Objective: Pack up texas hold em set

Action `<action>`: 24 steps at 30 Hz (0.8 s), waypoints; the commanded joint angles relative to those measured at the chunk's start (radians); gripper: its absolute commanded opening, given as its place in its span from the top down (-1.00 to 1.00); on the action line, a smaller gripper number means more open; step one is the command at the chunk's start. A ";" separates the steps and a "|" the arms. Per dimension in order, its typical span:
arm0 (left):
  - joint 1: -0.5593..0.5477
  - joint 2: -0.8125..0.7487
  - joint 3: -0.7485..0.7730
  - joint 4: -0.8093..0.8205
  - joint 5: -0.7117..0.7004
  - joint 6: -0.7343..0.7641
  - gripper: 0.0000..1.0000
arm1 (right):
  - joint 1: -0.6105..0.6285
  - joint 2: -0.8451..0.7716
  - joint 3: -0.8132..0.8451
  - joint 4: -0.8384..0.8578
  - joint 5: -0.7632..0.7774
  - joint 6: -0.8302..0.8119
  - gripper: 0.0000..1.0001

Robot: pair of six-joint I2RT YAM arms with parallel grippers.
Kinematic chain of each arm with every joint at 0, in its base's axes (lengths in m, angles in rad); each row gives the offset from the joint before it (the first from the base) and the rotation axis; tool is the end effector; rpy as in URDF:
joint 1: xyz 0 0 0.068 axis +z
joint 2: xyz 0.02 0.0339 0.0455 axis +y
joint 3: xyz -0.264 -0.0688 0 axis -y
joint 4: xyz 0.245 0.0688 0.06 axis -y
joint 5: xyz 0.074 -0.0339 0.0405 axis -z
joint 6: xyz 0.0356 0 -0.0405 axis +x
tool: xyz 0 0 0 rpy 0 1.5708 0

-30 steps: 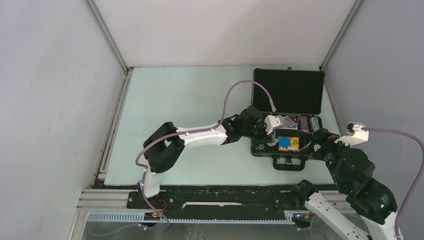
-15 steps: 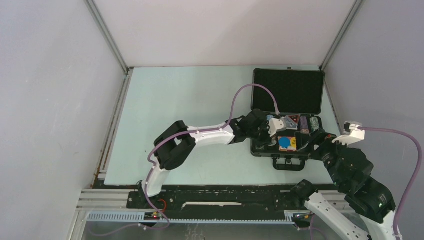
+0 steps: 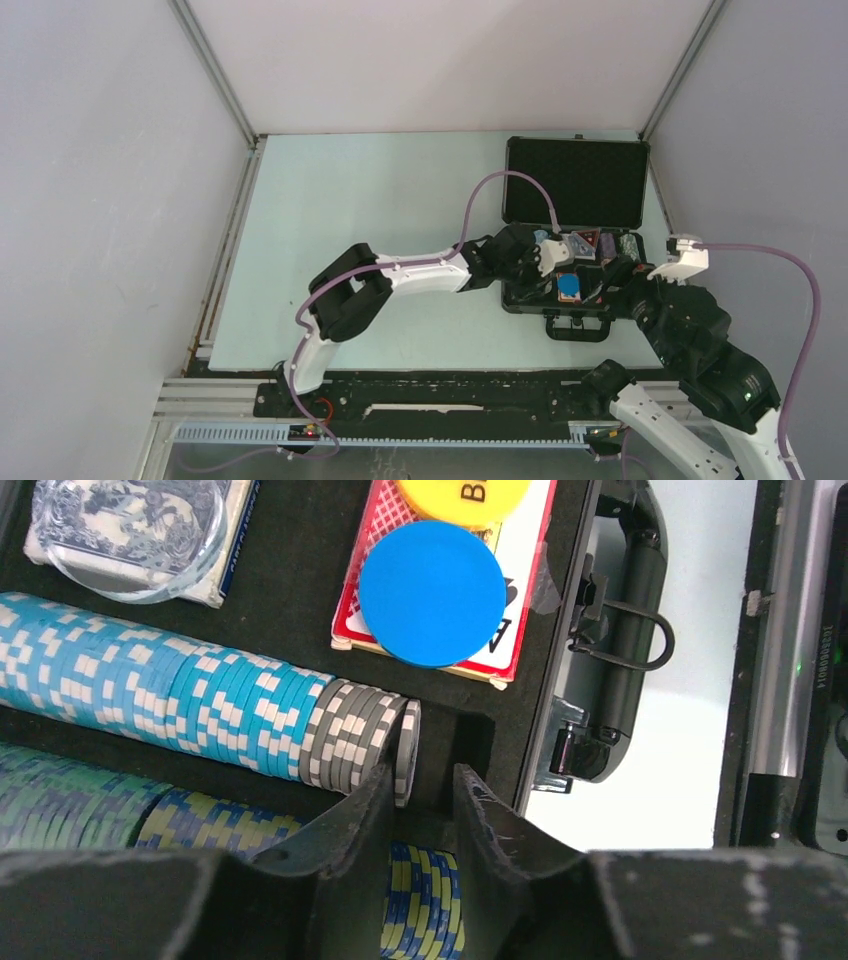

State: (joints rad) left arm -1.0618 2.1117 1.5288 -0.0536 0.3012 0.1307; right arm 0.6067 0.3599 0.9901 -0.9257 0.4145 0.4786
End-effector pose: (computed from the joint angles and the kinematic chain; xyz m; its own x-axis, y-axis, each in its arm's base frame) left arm 0.2249 -0.4246 0.1909 -0.1633 0.5481 -0.8203 0.9798 0.1872 -0.0700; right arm 0.0389 0.0096 0.3683 -0.3069 0.3001 -0.9032 -0.0721 0.9389 0.3365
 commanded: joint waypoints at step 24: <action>0.429 -0.528 -0.409 0.617 -0.138 -0.991 -0.97 | 0.001 0.172 0.018 0.052 -0.077 0.042 -0.99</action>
State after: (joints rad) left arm -0.7086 1.4258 1.0126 0.4885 0.1738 -0.5285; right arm 0.6064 0.4786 0.9848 -0.9215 0.3794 0.4858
